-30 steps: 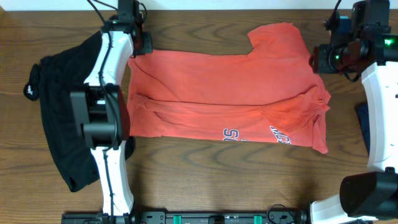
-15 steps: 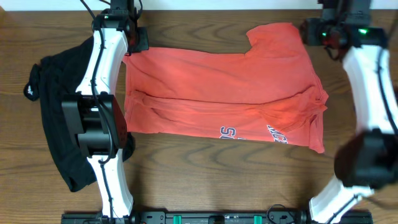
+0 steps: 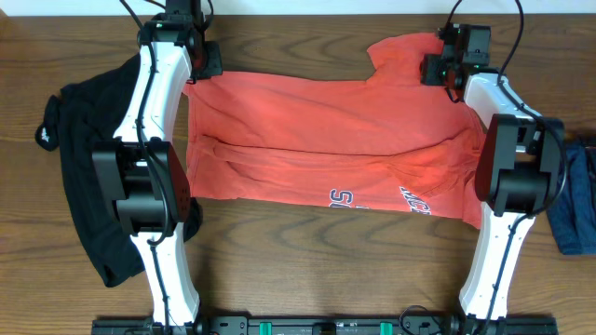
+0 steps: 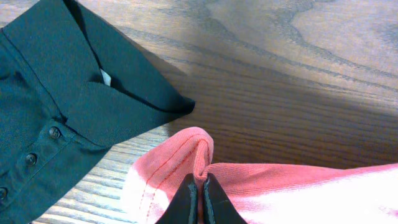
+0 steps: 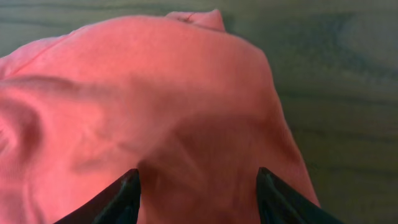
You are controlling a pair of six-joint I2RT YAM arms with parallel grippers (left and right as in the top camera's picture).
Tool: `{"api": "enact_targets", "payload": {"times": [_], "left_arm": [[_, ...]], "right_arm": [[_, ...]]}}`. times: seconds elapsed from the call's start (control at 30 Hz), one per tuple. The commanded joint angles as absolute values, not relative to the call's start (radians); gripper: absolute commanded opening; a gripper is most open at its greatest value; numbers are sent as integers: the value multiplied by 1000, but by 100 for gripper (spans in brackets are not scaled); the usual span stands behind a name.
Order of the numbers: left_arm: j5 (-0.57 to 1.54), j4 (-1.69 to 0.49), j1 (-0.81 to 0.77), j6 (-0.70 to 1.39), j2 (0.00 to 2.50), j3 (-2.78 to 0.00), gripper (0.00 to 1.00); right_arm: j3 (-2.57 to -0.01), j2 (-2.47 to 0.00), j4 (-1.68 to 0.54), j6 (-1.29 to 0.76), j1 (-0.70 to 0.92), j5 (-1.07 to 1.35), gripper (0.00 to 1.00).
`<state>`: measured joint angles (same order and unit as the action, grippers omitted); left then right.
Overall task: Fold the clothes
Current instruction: 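Pull the far edge toward the near side with both grippers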
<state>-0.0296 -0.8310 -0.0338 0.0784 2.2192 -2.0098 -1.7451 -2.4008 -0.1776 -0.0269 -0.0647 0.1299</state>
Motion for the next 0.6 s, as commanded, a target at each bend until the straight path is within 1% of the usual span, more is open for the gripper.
{"api": "enact_targets", "payload": {"times": [0.0,0.27,0.57], "left_arm": [[-46,-833,-28,84,2205,-2015,6],[-46,-833,-28,84,2205,-2015,6],[-46,-833,-28,84,2205,-2015,6]], "right_arm": [[-1748,-2449,-138,-48,-70,104,57],[-1748,-2452,39,-43,-73,92,57],[-1748,-2477,179,-44,-72,70,53]]}}
